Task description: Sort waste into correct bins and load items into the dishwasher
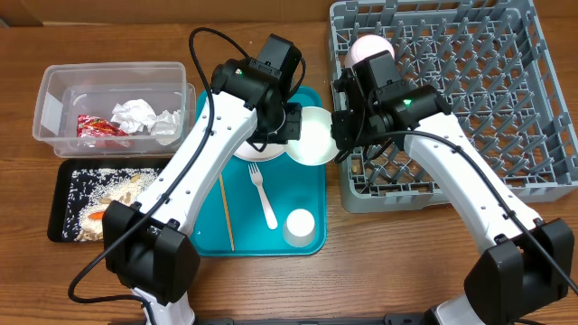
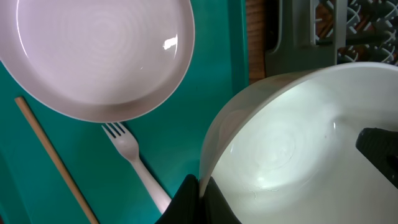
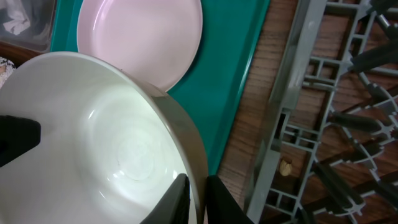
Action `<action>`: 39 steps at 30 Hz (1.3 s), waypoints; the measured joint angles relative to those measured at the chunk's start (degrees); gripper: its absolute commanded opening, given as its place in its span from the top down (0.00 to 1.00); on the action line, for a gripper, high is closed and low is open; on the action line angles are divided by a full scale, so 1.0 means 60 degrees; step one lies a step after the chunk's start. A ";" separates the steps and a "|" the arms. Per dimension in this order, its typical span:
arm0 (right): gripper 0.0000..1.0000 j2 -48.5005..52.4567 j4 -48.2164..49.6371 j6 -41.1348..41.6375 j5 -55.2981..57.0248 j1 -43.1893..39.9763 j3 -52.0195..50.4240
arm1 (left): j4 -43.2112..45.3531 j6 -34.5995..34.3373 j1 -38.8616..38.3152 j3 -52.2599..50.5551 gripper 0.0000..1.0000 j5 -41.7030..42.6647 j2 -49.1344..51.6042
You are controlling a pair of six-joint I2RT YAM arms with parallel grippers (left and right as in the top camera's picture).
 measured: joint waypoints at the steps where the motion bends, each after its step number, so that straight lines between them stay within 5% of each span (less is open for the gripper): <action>1: 0.87 0.0004 -0.0004 -0.0004 0.0004 0.0000 0.0000 | 0.0000 0.0000 0.0000 0.0000 0.96 0.0004 0.0000; 8: 0.73 0.0011 0.0098 0.0004 -0.0073 0.0004 0.0000 | 0.0011 0.0047 -0.0004 0.0000 0.96 0.0186 0.0000; 13: 0.96 0.0015 0.0080 0.0022 0.0036 -0.0011 0.0000 | -0.0036 0.0211 0.0000 0.0000 0.96 0.0229 0.0000; 21: 0.96 0.0087 0.0087 -0.0011 0.0266 0.0000 -0.0036 | -0.0058 0.0215 0.0007 0.0062 0.94 0.0324 0.0000; 24: 0.96 0.0087 0.0091 -0.0015 0.0270 0.0004 -0.0036 | -0.0029 0.0248 0.0007 0.0066 0.85 0.0390 0.0000; 28: 0.96 0.0087 0.0138 -0.0015 0.0160 0.0007 -0.0036 | -0.0040 0.0339 -0.0007 0.0131 0.46 0.0408 0.0000; 39: 0.90 0.0087 0.0193 -0.0033 0.0091 0.0000 -0.0036 | -0.0984 0.0692 0.0204 0.2463 0.38 0.0539 0.0011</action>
